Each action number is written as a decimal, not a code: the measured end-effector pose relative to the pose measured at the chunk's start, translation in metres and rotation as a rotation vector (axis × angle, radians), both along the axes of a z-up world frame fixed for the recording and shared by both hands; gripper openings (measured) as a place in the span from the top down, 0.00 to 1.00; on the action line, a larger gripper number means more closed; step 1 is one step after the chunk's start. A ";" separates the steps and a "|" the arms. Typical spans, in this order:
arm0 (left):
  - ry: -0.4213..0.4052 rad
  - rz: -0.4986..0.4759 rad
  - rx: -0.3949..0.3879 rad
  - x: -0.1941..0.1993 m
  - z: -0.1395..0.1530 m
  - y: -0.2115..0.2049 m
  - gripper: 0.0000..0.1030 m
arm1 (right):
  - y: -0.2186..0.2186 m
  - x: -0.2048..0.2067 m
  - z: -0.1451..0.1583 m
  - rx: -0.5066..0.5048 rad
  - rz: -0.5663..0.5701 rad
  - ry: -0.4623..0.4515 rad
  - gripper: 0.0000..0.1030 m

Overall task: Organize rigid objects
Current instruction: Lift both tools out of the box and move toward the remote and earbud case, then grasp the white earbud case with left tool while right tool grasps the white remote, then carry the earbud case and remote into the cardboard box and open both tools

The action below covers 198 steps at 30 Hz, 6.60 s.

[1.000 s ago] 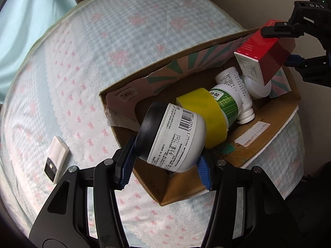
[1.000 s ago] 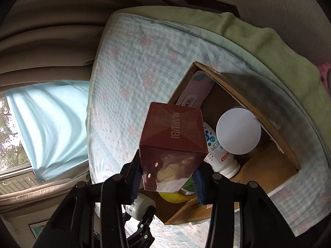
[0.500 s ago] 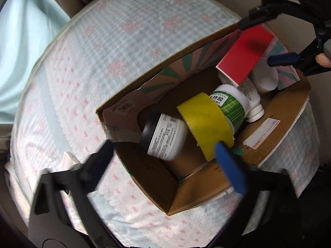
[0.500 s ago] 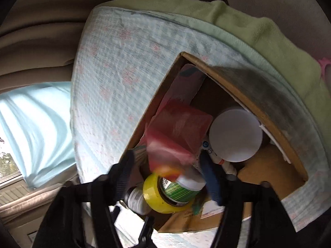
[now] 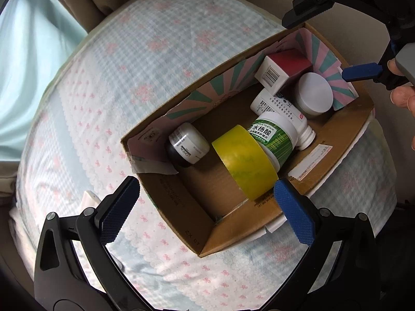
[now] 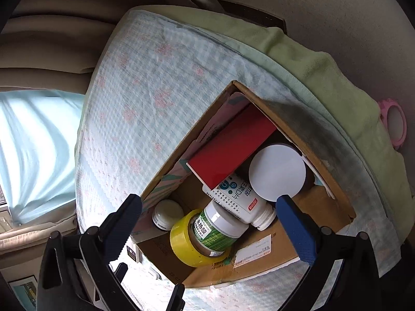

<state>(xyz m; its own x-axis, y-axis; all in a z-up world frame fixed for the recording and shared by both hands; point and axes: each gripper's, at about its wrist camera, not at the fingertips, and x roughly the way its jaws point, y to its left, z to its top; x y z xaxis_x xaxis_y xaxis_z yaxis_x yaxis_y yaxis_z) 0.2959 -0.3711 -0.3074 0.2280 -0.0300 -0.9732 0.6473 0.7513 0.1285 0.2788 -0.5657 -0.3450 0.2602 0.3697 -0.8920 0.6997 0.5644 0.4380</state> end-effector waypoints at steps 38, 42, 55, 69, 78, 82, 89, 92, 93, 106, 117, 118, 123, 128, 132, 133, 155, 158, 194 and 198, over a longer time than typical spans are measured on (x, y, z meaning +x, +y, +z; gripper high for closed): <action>-0.209 0.502 -0.100 -0.103 0.123 0.217 0.00 | 0.177 -0.045 0.143 -0.453 0.616 -0.208 0.00; -0.189 0.633 -0.118 -0.114 0.114 0.265 0.00 | 0.222 -0.032 0.147 -0.482 0.765 -0.249 0.00; -0.119 0.967 -0.225 -0.109 0.052 0.387 0.00 | 0.394 0.038 0.112 -0.503 1.533 -0.410 0.00; 0.024 1.081 -0.214 -0.067 -0.070 0.423 0.08 | 0.552 0.057 -0.030 -0.563 2.395 -0.488 0.00; 0.054 1.108 -0.202 -0.028 -0.136 0.416 0.25 | 0.590 0.069 -0.117 -0.533 2.596 -0.416 0.10; 0.073 1.122 -0.200 -0.020 -0.155 0.415 0.25 | 0.592 0.078 -0.137 -0.547 2.607 -0.390 0.13; 0.046 1.128 -0.211 -0.021 -0.162 0.417 0.45 | 0.587 0.077 -0.142 -0.516 2.633 -0.372 0.36; 0.044 1.138 -0.241 -0.022 -0.160 0.426 0.60 | 0.585 0.074 -0.140 -0.523 2.642 -0.364 0.46; 0.047 1.138 -0.250 -0.022 -0.160 0.427 0.60 | 0.585 0.075 -0.140 -0.529 2.642 -0.361 0.46; 0.019 1.128 -0.303 -0.034 -0.141 0.446 0.60 | 0.582 0.080 -0.134 -0.558 2.587 -0.361 0.47; -0.026 1.095 -0.334 -0.052 -0.097 0.460 0.60 | 0.582 0.066 -0.095 -0.593 2.513 -0.370 0.47; -0.029 1.088 -0.334 -0.055 -0.092 0.457 0.60 | 0.582 0.065 -0.088 -0.597 2.501 -0.376 0.47; -0.062 1.061 -0.333 -0.068 -0.064 0.444 0.60 | 0.576 0.057 -0.047 -0.598 2.416 -0.386 0.47; -0.084 1.017 -0.323 -0.070 -0.035 0.431 0.60 | 0.559 0.051 -0.002 -0.609 2.309 -0.403 0.47; -0.104 0.975 -0.333 -0.074 -0.007 0.425 0.60 | 0.532 0.043 0.033 -0.608 2.221 -0.416 0.47; -0.116 0.955 -0.326 -0.075 0.000 0.422 0.60 | 0.523 0.040 0.037 -0.605 2.195 -0.426 0.47; -0.208 0.525 -0.372 -0.076 0.110 0.255 0.60 | 0.266 -0.011 0.149 -0.632 1.557 -0.388 0.47; -0.190 0.458 -0.383 -0.071 0.109 0.221 0.60 | 0.226 -0.017 0.150 -0.635 1.469 -0.358 0.47; 0.030 0.250 -0.183 -0.009 -0.050 0.049 0.60 | 0.104 0.004 -0.002 -0.539 1.337 -0.311 0.47; 0.008 0.216 -0.157 -0.016 -0.054 0.046 0.59 | 0.114 0.003 -0.004 -0.583 1.410 -0.348 0.46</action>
<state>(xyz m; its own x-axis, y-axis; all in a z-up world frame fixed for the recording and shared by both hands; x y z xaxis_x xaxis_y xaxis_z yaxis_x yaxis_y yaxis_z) 0.2803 -0.3253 -0.3618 0.2381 -0.1324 -0.9622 0.4707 0.8823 -0.0049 0.2820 -0.4520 -0.3493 0.2307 0.1211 -0.9655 -0.6048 0.7951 -0.0448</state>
